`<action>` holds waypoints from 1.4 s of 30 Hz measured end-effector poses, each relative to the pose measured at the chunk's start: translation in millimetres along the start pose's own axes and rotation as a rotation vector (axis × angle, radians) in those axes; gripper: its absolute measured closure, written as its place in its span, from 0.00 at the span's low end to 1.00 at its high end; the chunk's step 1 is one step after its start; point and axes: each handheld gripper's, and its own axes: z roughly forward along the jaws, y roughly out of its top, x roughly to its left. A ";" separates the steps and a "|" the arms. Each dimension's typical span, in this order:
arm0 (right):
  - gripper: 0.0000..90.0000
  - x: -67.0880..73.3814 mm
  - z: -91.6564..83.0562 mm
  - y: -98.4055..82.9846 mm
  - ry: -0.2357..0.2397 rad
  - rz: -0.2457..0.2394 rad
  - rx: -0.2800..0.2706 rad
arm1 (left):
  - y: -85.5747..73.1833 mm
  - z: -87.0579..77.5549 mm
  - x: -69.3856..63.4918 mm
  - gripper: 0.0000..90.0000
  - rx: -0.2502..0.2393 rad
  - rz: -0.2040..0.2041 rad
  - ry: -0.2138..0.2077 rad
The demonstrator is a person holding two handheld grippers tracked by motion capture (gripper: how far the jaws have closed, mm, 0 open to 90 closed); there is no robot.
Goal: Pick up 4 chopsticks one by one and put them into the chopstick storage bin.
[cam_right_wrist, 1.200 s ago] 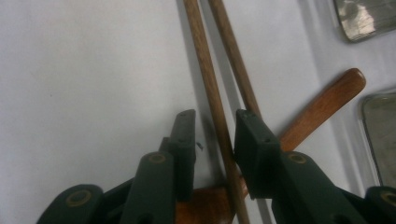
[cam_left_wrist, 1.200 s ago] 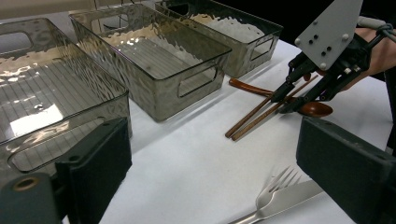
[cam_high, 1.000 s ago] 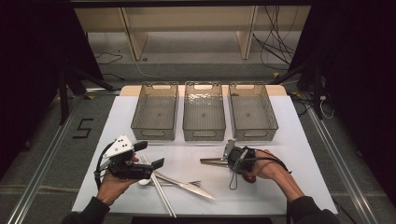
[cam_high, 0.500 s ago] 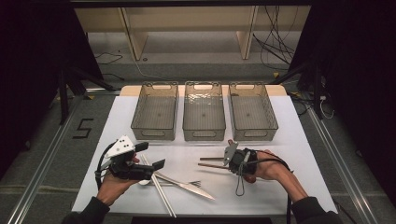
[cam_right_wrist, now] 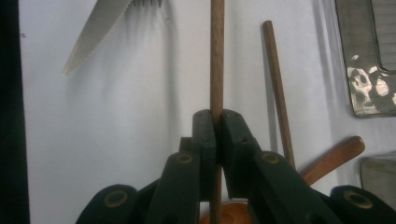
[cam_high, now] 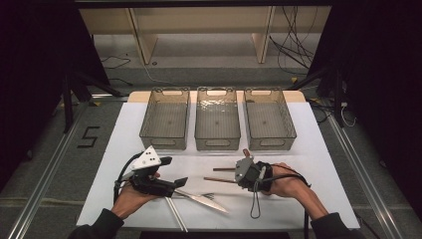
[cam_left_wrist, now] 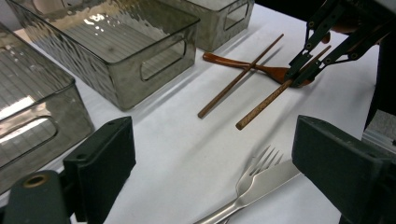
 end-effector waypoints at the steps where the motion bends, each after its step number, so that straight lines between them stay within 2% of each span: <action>1: 0.95 0.7 -0.6 0.4 0.009 0.009 -0.002 | 0.5 1.4 -0.6 0.14 0.008 0.009 0.000; 4: 0.95 2.7 -2.6 2.1 0.009 0.009 -0.012 | 2.3 4.8 -2.4 0.18 0.026 0.017 -0.022; 7: 0.95 5.5 -6.3 6.5 0.014 0.010 -0.028 | 5.4 7.3 -5.9 0.17 0.037 0.046 -0.013; 10: 0.95 8.2 -8.5 10.9 0.017 -0.003 -0.035 | 7.8 12.7 -8.9 0.17 0.063 0.064 -0.026; 17: 0.95 13.4 -10.2 20.3 0.029 -0.025 -0.045 | 13.9 30.0 -20.8 0.17 0.143 0.151 -0.046; 23: 0.95 17.0 -9.3 25.9 0.039 -0.047 -0.048 | 15.8 38.3 -24.6 0.20 0.186 0.198 -0.058; 28: 0.95 18.2 -7.9 27.7 0.043 -0.057 -0.044 | 14.4 47.8 -29.0 0.24 0.233 0.235 -0.103; 34: 0.95 19.6 -7.4 29.1 0.045 -0.060 -0.037 | 14.4 57.1 -36.8 0.33 0.282 0.296 -0.149; 35: 0.95 20.6 -7.5 29.7 0.045 -0.067 -0.032 | 14.5 58.4 -38.5 0.38 0.286 0.298 -0.151; 36: 0.95 20.6 -7.5 29.7 0.045 -0.067 -0.032 | 14.8 59.4 -39.6 0.38 0.298 0.299 -0.162; 37: 0.95 20.5 -7.7 30.3 0.047 -0.071 -0.037 | 15.0 60.5 -41.0 0.46 0.305 0.291 -0.168; 38: 0.95 20.5 -7.7 30.3 0.047 -0.071 -0.037 | 15.8 61.0 -41.5 0.46 0.316 0.300 -0.175; 40: 0.95 20.5 -7.9 30.6 0.041 -0.086 -0.042 | 17.0 62.0 -42.9 0.53 0.322 0.301 -0.187; 42: 0.95 20.7 -8.1 30.9 0.046 -0.085 -0.040 | 17.4 63.1 -44.1 0.56 0.324 0.301 -0.192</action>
